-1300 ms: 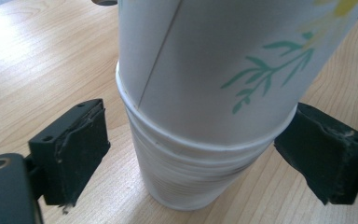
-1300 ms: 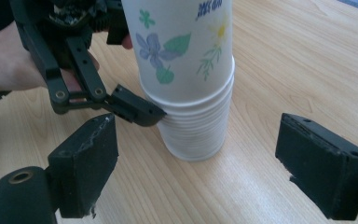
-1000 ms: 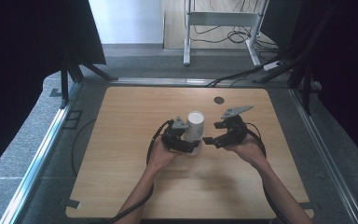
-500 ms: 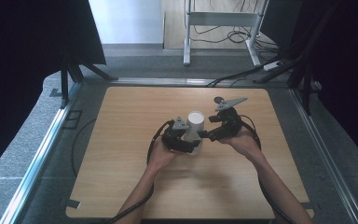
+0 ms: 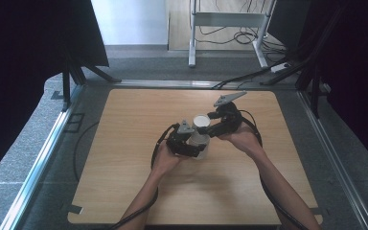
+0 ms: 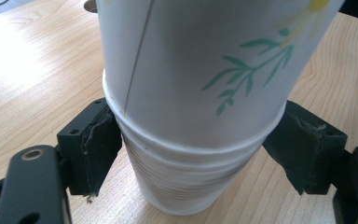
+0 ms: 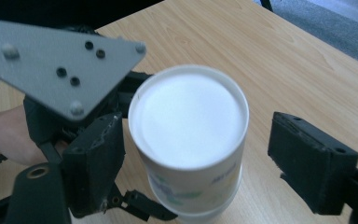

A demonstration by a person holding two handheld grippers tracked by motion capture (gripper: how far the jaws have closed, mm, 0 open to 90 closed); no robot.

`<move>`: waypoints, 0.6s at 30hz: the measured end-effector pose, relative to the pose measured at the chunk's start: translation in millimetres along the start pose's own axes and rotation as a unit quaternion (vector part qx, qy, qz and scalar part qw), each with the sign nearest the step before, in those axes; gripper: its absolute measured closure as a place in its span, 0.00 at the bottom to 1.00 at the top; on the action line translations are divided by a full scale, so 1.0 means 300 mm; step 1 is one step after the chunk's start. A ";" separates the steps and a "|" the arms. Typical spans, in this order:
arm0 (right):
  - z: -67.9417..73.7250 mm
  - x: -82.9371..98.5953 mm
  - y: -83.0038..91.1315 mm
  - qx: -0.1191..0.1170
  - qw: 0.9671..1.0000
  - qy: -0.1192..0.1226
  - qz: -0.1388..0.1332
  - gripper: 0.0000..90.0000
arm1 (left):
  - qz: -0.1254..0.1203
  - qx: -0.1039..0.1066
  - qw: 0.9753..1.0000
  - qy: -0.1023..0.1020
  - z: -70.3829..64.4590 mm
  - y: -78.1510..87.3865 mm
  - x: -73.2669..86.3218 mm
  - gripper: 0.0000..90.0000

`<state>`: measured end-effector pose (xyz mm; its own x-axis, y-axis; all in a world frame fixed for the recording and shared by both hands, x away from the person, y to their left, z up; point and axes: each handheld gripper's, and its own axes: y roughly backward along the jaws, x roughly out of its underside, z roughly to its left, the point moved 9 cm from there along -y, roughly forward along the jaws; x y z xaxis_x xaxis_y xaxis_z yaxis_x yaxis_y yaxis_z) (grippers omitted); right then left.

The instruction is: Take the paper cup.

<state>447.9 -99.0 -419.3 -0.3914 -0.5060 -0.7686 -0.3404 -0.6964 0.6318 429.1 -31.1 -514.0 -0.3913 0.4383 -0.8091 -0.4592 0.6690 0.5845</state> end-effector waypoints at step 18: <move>0.015 -0.029 0.004 0.003 0.998 0.032 0.046 0.40 | 0.003 -0.001 1.000 -0.002 0.000 0.002 0.002 0.23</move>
<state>446.9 -93.1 -411.5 -0.3659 -0.5996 -0.7118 -0.3112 -0.6420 0.7008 428.5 -30.6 -514.2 -0.3904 0.4452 -0.8059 -0.4592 0.6645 0.5896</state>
